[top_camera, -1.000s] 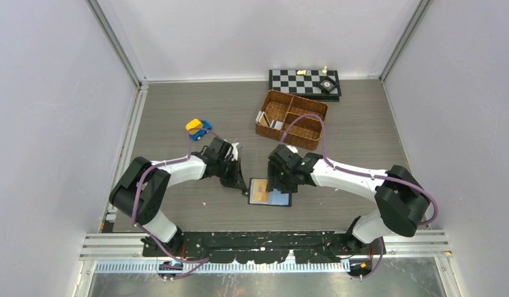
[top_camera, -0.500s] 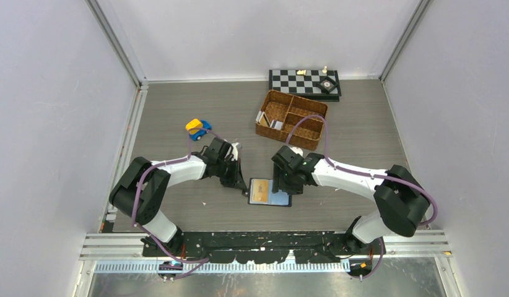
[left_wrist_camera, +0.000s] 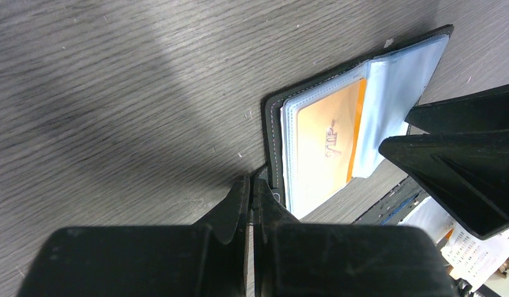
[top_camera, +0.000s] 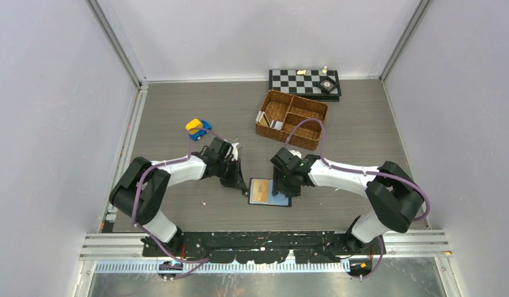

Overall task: Put the credit cards into the card holder
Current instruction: Turn over the card slot in the card holder, then pick up the credit card from the storage box.

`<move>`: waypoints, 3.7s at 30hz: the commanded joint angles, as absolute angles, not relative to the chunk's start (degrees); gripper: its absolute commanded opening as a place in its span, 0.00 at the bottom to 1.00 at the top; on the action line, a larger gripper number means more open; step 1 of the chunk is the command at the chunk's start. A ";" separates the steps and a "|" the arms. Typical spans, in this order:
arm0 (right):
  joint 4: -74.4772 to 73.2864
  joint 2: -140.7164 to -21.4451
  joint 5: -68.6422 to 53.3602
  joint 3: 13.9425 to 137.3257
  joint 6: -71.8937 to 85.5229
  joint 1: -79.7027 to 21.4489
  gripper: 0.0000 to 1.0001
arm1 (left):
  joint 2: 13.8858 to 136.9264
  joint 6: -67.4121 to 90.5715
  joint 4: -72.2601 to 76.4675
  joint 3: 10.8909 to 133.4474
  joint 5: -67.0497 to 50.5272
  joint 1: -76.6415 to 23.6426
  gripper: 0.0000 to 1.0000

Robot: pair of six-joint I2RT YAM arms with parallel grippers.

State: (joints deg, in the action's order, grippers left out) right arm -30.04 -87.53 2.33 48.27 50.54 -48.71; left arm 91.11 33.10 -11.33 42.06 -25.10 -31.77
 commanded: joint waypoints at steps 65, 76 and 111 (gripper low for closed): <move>-33.35 -91.65 -1.14 80.98 30.76 -26.28 0.69 | 89.93 23.96 -21.37 64.15 -14.42 -27.73 0.66; -32.95 -85.56 -0.20 75.41 30.55 -23.90 0.71 | 111.65 16.47 -23.61 95.87 -6.77 -27.75 0.73; -31.13 -77.78 -4.13 63.15 33.41 -19.82 0.71 | 126.99 5.21 -36.61 118.22 2.72 -28.83 0.64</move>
